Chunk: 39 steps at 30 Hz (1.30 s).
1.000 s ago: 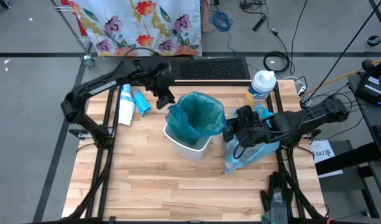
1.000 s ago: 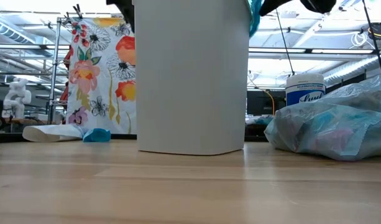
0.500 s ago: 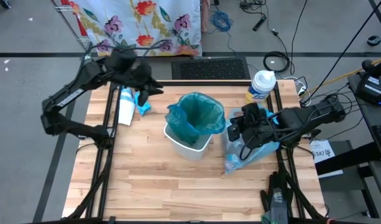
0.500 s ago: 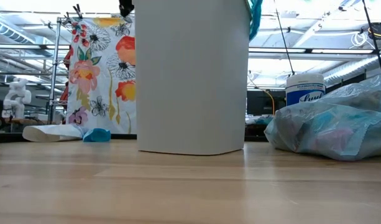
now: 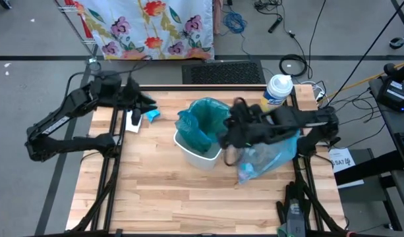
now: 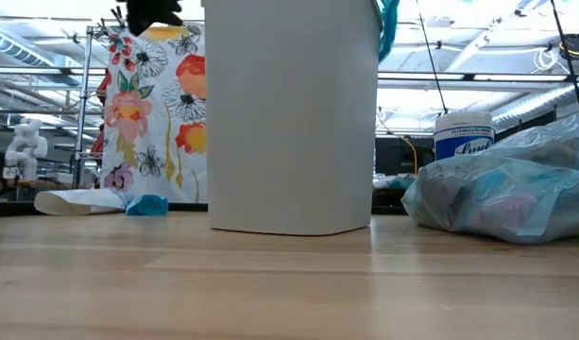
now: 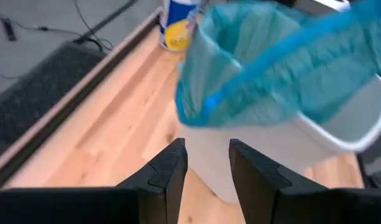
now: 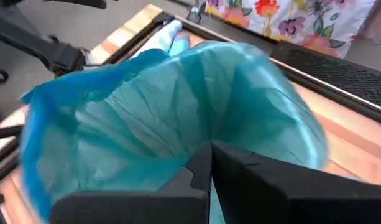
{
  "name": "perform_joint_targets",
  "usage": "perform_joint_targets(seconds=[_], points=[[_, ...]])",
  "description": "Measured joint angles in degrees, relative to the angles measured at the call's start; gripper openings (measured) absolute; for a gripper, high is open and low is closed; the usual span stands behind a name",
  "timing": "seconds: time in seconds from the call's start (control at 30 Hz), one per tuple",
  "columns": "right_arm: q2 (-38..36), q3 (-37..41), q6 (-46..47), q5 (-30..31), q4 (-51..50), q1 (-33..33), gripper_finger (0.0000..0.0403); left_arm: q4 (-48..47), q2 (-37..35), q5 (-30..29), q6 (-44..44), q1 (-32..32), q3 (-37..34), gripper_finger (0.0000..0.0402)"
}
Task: Place trash/remove bag and relplace
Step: Insert the blue trash bag into the white trash bin
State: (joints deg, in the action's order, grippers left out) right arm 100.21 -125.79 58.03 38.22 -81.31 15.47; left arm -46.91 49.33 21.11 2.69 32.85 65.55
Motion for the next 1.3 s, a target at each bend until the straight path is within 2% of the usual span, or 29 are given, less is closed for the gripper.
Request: perform_joint_targets(seconds=[0.1, 0.3, 0.77, 0.9, 1.07, 1.3], points=[[3.2, -2.0, -5.2, -4.5, 3.7, -3.3, 0.0000, 0.2, -1.4, 0.2, 1.2, -0.4, -2.9, 0.0125], [6.4, -2.2, -14.0, -12.6, 20.0, -5.2, 0.0000, 0.3, -1.7, 0.1, 1.5, -0.4, -4.9, 0.0125], [13.6, -2.2, -10.7, -13.1, 35.3, -0.1, 0.0000, 2.9, -1.7, 4.6, 1.5, -0.4, -5.0, 0.0125], [15.1, -2.2, -10.1, -13.1, 37.4, 1.4, 0.0000, 3.4, -1.7, 8.9, 1.5, -0.4, -5.0, 0.0125], [15.8, -2.1, -7.4, -13.1, 35.5, 3.2, 0.0000, 8.2, -2.6, 10.2, 4.9, -1.9, -4.9, 0.0125], [16.0, -2.1, -6.2, -13.1, 32.0, 4.7, 0.0000, 16.0, -6.8, 8.9, 11.7, -9.8, -4.9, 0.0125]])
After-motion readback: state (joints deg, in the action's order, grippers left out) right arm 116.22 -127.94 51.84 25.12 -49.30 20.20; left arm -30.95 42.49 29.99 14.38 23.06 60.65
